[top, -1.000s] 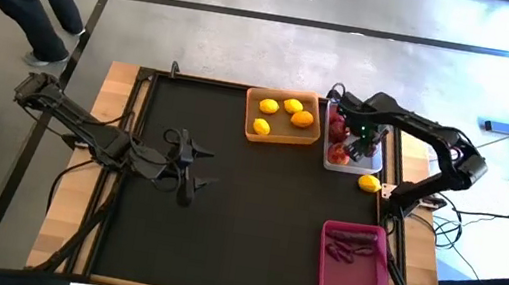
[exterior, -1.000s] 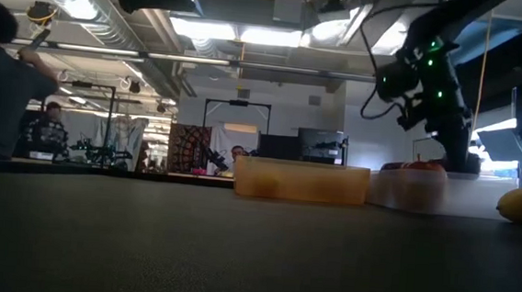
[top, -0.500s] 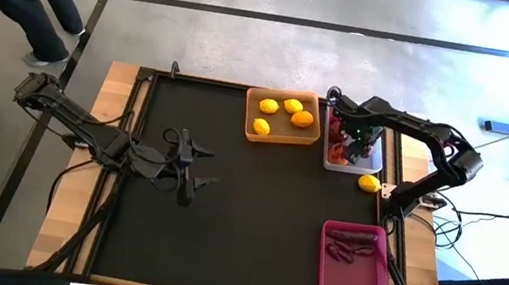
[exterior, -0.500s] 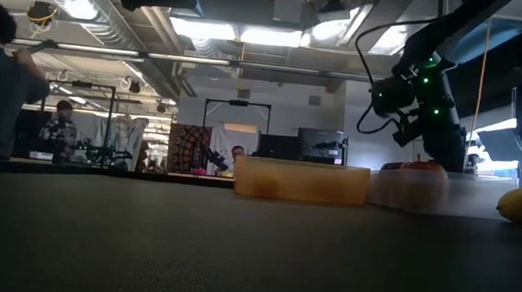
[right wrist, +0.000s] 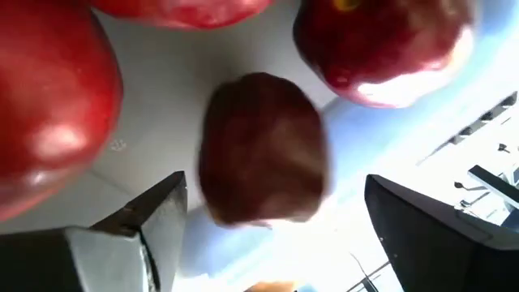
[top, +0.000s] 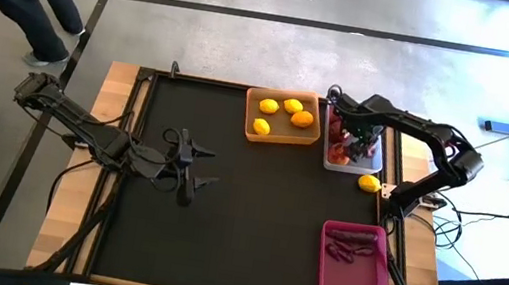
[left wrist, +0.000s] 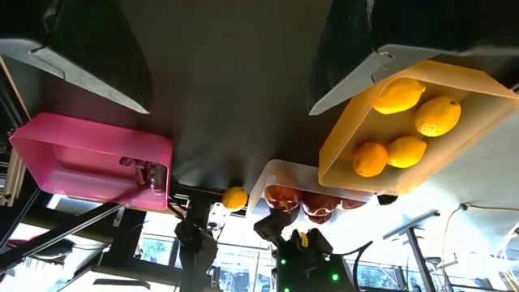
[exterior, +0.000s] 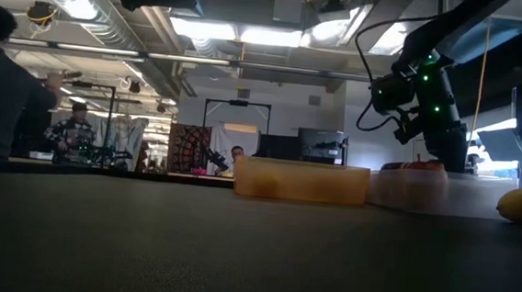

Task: Sort produce into baskets
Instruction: Put the red apple into the white bin, then put the yellow lemon into the orange bin, then return to Home Position

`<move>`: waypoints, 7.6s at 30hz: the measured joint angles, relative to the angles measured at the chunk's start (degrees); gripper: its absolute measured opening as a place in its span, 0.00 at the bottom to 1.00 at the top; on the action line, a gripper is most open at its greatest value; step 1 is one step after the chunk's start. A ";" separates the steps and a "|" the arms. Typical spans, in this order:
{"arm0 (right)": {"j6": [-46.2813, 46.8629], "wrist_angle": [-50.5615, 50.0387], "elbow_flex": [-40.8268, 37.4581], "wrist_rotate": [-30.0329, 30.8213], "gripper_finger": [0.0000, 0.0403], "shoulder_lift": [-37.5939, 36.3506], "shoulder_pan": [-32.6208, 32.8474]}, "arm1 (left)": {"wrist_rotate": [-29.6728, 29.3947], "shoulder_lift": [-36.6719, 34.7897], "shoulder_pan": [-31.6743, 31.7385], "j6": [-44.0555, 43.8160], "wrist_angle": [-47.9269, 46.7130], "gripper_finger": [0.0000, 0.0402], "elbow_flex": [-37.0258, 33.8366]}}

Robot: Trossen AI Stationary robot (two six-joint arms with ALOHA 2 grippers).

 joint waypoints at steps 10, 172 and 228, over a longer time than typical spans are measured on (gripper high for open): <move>2.65 -9.90 5.73 -2.80 0.82 -4.90 2.18 | 0.00 0.00 0.00 0.13 -0.01 0.80 0.00; 21.65 40.04 2.83 -5.86 0.80 6.94 15.09 | 0.42 -0.02 0.00 0.62 -0.07 0.80 0.02; 16.41 61.97 -30.18 -16.07 0.00 -47.74 43.21 | 21.14 -43.84 14.75 12.14 7.30 0.01 -34.63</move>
